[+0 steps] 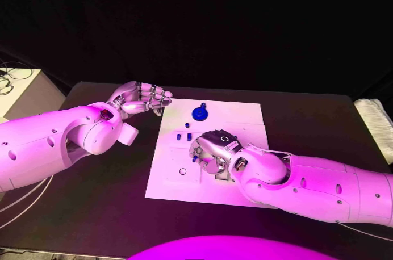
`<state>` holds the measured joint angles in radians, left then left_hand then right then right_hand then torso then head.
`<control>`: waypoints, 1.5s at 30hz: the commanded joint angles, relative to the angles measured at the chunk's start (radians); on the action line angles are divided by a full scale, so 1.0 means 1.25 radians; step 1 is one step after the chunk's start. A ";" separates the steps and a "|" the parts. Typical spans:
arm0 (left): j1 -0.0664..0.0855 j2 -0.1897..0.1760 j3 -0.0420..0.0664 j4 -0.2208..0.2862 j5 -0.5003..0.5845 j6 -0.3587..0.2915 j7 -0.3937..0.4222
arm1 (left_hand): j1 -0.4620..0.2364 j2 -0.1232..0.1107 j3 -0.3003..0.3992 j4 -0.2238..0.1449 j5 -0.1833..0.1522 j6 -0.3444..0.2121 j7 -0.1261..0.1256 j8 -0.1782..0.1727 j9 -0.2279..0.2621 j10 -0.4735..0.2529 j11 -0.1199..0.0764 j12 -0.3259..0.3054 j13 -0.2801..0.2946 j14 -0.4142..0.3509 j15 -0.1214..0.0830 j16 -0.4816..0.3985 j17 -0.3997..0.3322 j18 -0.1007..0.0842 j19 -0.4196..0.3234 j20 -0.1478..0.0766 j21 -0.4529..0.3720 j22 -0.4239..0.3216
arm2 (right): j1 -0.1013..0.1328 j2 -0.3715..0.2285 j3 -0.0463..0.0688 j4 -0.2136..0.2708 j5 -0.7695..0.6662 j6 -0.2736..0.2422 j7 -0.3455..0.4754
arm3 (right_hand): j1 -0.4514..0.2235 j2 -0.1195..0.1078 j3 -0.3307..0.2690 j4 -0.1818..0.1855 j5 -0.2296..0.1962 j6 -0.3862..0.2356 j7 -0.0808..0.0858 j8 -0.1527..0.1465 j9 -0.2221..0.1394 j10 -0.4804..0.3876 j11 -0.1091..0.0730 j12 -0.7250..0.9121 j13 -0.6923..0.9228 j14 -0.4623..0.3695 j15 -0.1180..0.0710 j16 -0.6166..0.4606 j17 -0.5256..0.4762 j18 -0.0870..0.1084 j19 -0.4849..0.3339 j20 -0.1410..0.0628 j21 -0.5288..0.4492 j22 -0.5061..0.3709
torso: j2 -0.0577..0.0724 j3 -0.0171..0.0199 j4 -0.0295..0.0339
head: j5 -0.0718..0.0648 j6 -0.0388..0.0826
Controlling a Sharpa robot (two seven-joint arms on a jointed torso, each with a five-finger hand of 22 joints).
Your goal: Assemble the parts on the task board
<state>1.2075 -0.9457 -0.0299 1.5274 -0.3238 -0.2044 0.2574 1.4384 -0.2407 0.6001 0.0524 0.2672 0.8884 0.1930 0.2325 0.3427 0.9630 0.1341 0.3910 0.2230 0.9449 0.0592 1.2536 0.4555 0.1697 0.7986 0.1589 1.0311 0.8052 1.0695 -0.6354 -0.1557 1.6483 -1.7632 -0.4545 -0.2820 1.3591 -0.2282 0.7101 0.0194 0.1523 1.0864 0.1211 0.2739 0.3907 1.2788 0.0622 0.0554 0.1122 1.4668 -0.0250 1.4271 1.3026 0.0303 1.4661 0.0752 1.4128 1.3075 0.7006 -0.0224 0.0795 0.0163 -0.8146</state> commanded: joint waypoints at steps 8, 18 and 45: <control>0.000 0.000 0.001 0.001 0.004 0.013 0.001 | 0.001 0.006 -0.001 -0.003 0.003 -0.004 0.002 0.003 -0.001 -0.003 -0.001 0.002 0.000 0.001 0.003 -0.005 0.000 0.011 -0.001 0.000 -0.004 -0.001 | -0.003 0.008 -0.003 -0.004 -0.019 0.035 0.001 | -0.016 0.002 -0.005 -0.006 0.002 -0.005 0.004 -0.002 0.002 -0.003 -0.001 0.004 -0.006 0.039 0.005 -0.003 -0.004 0.006 0.039 0.003 -0.007 0.132 | 0.000 -0.0005 0.0004 | -0.002 -0.002; 0.000 0.000 0.001 0.000 0.004 0.014 0.000 | 0.002 0.007 -0.001 -0.004 0.003 -0.005 0.002 0.004 -0.001 -0.005 0.000 0.004 0.000 0.001 0.003 -0.005 0.000 0.012 -0.001 0.000 -0.004 -0.001 | -0.003 0.005 -0.004 -0.007 -0.009 0.022 0.019 | -0.059 -0.037 -0.056 -0.003 -0.047 -0.057 0.015 -0.045 -0.011 -0.131 0.023 0.006 -0.039 0.019 0.025 -0.038 -0.067 0.032 -0.004 0.022 -0.132 0.060 | -0.001 -0.0005 -0.0017 | -0.001 -0.003; -0.001 -0.002 0.000 -0.002 0.004 0.020 -0.003 | 0.003 0.008 -0.001 -0.005 0.003 -0.004 0.002 0.004 -0.001 -0.006 0.000 0.004 0.000 0.000 0.003 -0.005 0.000 0.012 -0.001 0.000 -0.004 -0.001 | 0.057 -0.163 0.013 0.098 0.083 -0.022 0.011 | 0.015 -0.001 -0.232 0.037 -0.040 -0.071 0.013 -0.118 -0.057 -0.200 0.028 0.074 -0.034 0.018 0.029 -0.037 -0.085 0.038 0.001 0.027 -0.185 0.027 | -0.002 -0.0010 -0.0039 | -0.018 0.020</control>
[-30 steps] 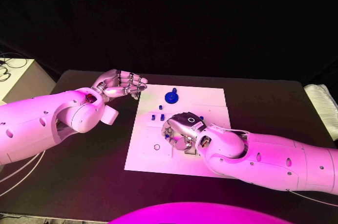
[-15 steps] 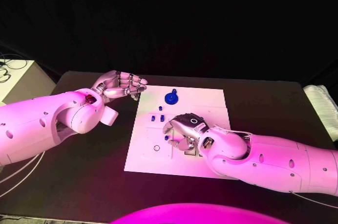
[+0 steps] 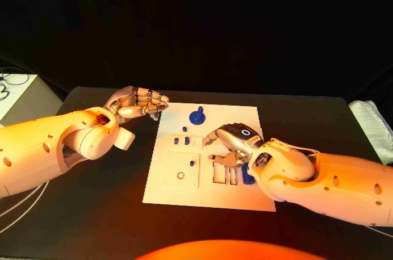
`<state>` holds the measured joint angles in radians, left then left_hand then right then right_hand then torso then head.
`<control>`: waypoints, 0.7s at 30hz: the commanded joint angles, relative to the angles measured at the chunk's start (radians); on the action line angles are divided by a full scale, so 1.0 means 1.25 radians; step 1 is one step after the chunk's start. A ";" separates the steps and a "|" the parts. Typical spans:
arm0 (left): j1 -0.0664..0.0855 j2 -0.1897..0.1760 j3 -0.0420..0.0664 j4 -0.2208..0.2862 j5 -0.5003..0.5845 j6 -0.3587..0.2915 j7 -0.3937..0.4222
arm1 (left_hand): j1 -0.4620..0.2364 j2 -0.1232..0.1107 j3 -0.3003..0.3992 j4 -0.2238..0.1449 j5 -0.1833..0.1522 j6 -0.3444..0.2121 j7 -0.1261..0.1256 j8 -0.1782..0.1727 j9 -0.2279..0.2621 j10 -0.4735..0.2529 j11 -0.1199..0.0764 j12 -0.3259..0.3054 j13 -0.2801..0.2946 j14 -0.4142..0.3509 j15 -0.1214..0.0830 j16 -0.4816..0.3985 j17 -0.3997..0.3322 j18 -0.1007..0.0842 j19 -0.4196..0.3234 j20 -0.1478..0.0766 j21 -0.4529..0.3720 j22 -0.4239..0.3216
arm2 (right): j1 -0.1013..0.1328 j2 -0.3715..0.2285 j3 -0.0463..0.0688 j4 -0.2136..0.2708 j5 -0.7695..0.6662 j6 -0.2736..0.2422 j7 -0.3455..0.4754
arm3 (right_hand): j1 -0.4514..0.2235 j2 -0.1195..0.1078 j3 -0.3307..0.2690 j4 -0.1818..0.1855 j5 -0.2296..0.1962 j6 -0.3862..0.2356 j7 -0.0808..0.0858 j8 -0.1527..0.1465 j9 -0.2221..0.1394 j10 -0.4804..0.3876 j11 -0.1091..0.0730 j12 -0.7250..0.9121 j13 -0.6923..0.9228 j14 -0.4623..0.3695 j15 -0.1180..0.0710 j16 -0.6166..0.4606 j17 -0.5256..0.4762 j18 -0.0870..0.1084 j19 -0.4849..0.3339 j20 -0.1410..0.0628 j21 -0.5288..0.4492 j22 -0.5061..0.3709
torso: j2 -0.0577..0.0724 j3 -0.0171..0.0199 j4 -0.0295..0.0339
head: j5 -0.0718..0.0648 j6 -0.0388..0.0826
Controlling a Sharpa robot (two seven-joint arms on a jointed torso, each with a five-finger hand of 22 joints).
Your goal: Assemble the parts on the task board
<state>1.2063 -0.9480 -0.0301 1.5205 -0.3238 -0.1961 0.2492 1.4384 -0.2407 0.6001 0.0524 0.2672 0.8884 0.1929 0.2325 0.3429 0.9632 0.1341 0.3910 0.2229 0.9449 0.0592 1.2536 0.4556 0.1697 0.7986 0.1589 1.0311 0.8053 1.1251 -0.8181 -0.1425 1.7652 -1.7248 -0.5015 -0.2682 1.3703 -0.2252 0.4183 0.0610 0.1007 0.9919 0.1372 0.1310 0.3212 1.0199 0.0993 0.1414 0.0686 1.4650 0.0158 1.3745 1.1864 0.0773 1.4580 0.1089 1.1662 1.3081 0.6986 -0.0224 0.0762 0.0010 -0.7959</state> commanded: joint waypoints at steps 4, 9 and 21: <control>-0.001 -0.003 0.000 0.005 0.005 0.009 0.006 | 0.003 0.008 -0.001 -0.005 0.003 -0.004 0.002 0.004 -0.001 -0.006 0.000 0.005 0.000 0.000 0.003 -0.005 0.000 0.012 -0.001 0.000 -0.004 -0.001 | 0.036 -0.048 0.004 -0.005 0.064 0.046 -0.006 | -0.011 -0.020 -0.040 0.022 0.035 0.001 -0.003 -0.012 -0.006 0.002 -0.003 0.010 -0.002 0.023 -0.005 0.010 0.013 0.000 0.010 -0.003 0.015 0.029 | 0.000 -0.0004 -0.0037 | -0.009 0.009; -0.001 -0.003 0.000 0.006 0.006 0.004 0.012 | 0.003 0.009 -0.002 -0.006 0.003 -0.004 0.002 0.006 -0.001 -0.008 0.000 0.006 0.000 0.000 0.004 -0.006 0.000 0.012 -0.001 0.001 -0.004 -0.001 | 0.048 -0.063 0.005 -0.026 0.064 0.080 -0.010 | 0.049 -0.001 -0.205 0.095 0.040 -0.003 -0.013 -0.028 -0.015 -0.028 0.003 0.020 -0.002 0.017 -0.001 0.006 0.000 0.003 0.006 0.001 -0.006 0.020 | 0.000 -0.0003 -0.0018 | -0.010 0.010; -0.002 -0.005 0.000 0.007 0.007 0.000 0.016 | 0.003 0.009 -0.002 -0.006 0.003 -0.004 0.002 0.006 -0.001 -0.008 0.000 0.006 0.000 0.000 0.004 -0.006 0.000 0.012 -0.001 0.001 -0.004 -0.001 | 0.050 -0.054 0.005 -0.063 0.049 0.150 -0.016 | 0.129 -0.003 -0.258 0.183 0.017 -0.009 -0.028 -0.038 -0.017 -0.048 0.007 0.032 -0.001 0.009 0.003 0.003 -0.011 0.009 -0.003 0.005 -0.043 0.001 | 0.001 -0.0005 -0.0027 | -0.008 0.007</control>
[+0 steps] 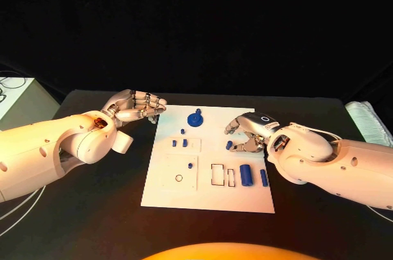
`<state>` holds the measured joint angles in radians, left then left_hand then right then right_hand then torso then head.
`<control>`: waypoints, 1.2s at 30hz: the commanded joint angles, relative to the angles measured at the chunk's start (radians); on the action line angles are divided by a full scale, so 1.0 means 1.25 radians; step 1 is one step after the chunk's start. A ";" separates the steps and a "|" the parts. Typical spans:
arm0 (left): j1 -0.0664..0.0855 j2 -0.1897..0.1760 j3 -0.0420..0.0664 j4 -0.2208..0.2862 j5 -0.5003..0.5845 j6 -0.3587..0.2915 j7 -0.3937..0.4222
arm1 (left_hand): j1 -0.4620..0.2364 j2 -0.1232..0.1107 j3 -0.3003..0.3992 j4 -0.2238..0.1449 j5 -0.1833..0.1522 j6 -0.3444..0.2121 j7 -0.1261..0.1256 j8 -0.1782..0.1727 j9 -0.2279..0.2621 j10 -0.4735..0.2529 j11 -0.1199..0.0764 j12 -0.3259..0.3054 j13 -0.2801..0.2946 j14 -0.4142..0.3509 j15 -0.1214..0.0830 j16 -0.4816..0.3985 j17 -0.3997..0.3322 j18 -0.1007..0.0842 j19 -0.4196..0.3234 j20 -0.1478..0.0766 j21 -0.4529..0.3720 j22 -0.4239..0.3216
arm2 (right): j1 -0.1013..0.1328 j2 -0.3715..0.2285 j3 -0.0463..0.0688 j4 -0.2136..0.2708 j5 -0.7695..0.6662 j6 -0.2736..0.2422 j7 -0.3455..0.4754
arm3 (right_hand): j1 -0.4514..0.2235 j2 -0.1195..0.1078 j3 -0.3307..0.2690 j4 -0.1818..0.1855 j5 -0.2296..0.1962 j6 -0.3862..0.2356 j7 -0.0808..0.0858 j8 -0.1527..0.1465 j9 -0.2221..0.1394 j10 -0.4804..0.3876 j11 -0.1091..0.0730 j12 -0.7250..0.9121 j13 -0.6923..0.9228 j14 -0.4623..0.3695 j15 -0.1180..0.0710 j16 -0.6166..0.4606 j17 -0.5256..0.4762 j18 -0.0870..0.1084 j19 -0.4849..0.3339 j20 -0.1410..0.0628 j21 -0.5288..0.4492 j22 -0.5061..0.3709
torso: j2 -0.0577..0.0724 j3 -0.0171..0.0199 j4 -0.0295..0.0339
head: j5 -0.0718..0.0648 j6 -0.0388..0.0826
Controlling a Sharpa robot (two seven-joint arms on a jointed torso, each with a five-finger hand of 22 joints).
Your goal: Assemble the parts on the task board
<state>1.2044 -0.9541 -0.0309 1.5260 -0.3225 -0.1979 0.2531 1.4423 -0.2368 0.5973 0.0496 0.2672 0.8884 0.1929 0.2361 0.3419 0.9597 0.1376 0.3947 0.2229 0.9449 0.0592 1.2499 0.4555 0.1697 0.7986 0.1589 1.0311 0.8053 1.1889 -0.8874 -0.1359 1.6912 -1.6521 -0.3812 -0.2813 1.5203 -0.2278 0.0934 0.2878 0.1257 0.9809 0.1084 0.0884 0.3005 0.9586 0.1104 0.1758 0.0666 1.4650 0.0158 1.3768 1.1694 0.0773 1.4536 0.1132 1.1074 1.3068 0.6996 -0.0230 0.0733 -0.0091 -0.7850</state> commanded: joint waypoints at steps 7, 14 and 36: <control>0.000 -0.001 0.000 0.002 0.006 0.001 0.013 | 0.001 0.006 0.001 -0.005 0.003 -0.003 0.001 0.004 -0.001 -0.004 -0.004 0.005 0.001 0.000 0.003 -0.003 0.000 0.012 -0.001 0.001 -0.004 0.000 | -0.002 0.006 0.000 -0.012 -0.018 0.064 -0.011 | 0.026 0.022 0.036 -0.003 -0.009 0.020 0.002 0.003 0.003 0.048 -0.015 0.029 0.003 0.018 -0.008 0.011 0.018 0.005 0.012 -0.008 0.029 0.016 | 0.000 -0.0005 -0.0006 | -0.001 -0.003; 0.000 -0.001 0.000 0.002 0.006 0.002 0.012 | 0.001 0.006 0.001 -0.005 0.003 -0.003 0.001 0.004 -0.001 -0.004 -0.004 0.005 0.001 0.000 0.003 -0.003 0.000 0.012 -0.001 0.001 -0.004 0.000 | -0.005 0.016 -0.001 -0.015 -0.013 0.070 -0.006 | 0.022 0.035 0.080 -0.001 -0.013 0.054 0.008 0.014 0.006 0.103 -0.026 0.026 0.001 0.020 -0.017 0.009 0.015 -0.001 0.022 -0.016 0.055 0.032 | 0.000 -0.0001 -0.0008 | 0.000 -0.004; 0.000 -0.002 0.000 -0.003 0.006 0.004 0.009 | -0.002 0.007 -0.001 -0.004 0.003 -0.004 0.001 0.005 -0.001 -0.006 -0.003 0.008 0.001 0.000 0.003 -0.002 0.000 0.012 -0.001 0.001 -0.004 0.000 | -0.016 0.038 -0.002 -0.028 -0.018 0.039 -0.015 | 0.024 0.048 0.205 -0.012 -0.056 0.109 0.009 0.032 0.013 0.188 -0.038 -0.011 0.003 0.024 -0.029 0.013 0.023 -0.009 0.035 -0.026 0.099 0.061 | 0.000 -0.0001 -0.0006 | 0.001 -0.010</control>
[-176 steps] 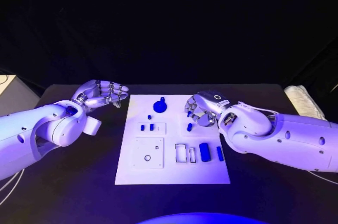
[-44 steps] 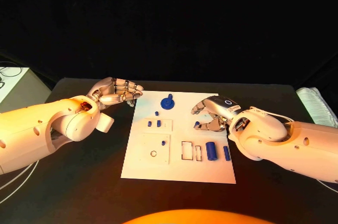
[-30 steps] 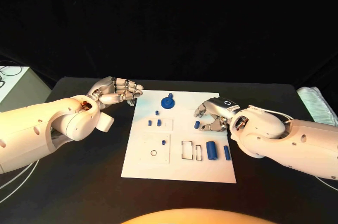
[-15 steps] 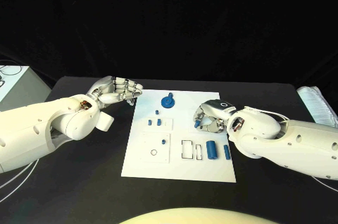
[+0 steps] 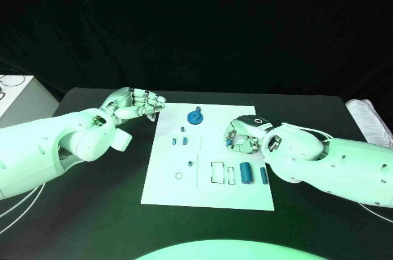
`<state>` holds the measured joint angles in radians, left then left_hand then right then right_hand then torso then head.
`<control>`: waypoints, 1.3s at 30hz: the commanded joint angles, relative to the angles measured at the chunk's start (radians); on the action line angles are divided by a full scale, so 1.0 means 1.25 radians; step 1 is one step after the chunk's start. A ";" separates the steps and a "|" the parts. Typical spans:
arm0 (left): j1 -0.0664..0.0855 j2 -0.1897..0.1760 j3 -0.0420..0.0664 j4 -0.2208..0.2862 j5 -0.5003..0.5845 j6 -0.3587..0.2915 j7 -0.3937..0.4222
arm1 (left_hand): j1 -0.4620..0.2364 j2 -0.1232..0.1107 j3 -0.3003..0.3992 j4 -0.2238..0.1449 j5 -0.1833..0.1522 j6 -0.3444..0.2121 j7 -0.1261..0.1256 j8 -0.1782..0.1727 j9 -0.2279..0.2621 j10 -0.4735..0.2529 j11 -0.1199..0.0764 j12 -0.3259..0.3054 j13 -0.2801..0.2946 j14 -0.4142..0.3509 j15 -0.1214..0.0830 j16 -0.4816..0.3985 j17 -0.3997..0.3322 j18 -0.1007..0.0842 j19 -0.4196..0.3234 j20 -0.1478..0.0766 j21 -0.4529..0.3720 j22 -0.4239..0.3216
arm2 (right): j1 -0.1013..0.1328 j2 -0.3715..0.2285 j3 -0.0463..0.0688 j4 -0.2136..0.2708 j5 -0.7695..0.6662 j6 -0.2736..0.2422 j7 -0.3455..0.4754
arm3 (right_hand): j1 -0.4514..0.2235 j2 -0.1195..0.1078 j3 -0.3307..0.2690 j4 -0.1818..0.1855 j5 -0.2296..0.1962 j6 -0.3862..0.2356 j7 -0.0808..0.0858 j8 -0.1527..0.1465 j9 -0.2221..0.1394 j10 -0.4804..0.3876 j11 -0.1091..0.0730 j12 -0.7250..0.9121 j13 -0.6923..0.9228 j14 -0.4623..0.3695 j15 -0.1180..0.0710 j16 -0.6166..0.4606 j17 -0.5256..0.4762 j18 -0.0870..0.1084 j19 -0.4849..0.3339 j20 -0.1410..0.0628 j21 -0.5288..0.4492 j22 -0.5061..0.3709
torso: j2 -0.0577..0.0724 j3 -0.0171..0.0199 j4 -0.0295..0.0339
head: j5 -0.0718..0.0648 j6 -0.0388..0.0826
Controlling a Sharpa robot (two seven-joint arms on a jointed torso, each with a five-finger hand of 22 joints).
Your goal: Assemble the parts on the task board
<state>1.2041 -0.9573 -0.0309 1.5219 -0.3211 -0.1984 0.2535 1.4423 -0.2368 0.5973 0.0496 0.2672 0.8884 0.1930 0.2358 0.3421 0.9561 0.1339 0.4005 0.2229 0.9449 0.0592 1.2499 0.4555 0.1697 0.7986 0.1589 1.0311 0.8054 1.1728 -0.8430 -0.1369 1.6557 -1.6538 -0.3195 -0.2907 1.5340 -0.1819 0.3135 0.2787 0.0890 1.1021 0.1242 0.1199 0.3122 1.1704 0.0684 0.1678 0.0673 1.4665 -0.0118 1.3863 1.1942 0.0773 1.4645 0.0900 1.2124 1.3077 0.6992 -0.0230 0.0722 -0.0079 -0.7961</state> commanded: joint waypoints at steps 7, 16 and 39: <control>0.000 0.002 0.000 -0.001 0.005 0.004 0.008 | -0.002 0.007 -0.001 -0.004 0.003 -0.004 0.001 0.006 -0.001 -0.003 0.000 0.004 0.001 0.000 0.003 -0.002 0.000 0.012 -0.001 0.001 -0.004 0.000 | -0.004 0.003 -0.001 0.006 -0.026 -0.089 -0.012 | 0.009 0.006 0.169 -0.077 -0.024 0.048 -0.011 0.045 0.035 0.107 -0.022 -0.011 0.019 0.028 -0.023 0.016 0.022 -0.021 0.039 -0.025 0.080 0.101 | -0.001 -0.0004 0.0003 | 0.001 -0.002; 0.000 0.005 0.000 -0.006 0.005 0.005 0.007 | -0.002 0.008 -0.001 -0.004 0.003 -0.004 0.001 0.006 -0.002 -0.003 -0.001 0.004 0.001 0.000 0.003 -0.002 0.000 0.012 -0.001 0.001 -0.004 0.000 | 0.000 -0.014 0.000 0.035 0.031 -0.172 0.000 | -0.054 -0.009 0.241 -0.136 -0.025 0.036 -0.012 0.065 0.063 0.124 -0.025 -0.033 0.033 0.029 -0.023 0.019 0.027 -0.022 0.039 -0.025 0.087 0.109 | -0.003 -0.0015 -0.0014 | 0.001 0.001; -0.005 0.026 0.000 -0.015 0.010 0.009 0.007 | -0.002 0.008 -0.001 -0.004 0.003 -0.003 0.001 0.006 -0.002 -0.003 -0.001 0.005 0.001 0.000 0.003 -0.002 0.000 0.012 -0.001 0.001 -0.004 0.000 | -0.025 0.098 -0.006 0.093 0.127 -0.217 0.079 | -0.087 -0.010 0.270 -0.174 -0.018 0.026 -0.010 0.076 0.080 0.129 -0.025 -0.045 0.044 0.028 -0.023 0.017 0.024 -0.021 0.037 -0.025 0.081 0.109 | -0.002 -0.0020 0.0027 | 0.019 0.002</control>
<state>1.1991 -0.9289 -0.0310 1.5024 -0.3187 -0.1977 0.2524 1.4423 -0.2368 0.5973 0.0496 0.2672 0.8884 0.1930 0.2405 0.3412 0.9562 0.1339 0.4005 0.2229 0.9449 0.0592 1.2499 0.4555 0.1697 0.7986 0.1589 1.0311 0.8054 1.1465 -0.7253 -0.1434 1.7776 -1.4966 -0.5787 -0.2377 1.4261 -0.2081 0.6488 0.0699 0.0636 1.1446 0.1122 0.2105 0.4132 1.2537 0.1088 0.1120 0.0686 1.4669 -0.0321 1.4039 1.2252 0.0610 1.4644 0.0661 1.3168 1.3077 0.6965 -0.0254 0.0738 0.0114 -0.7922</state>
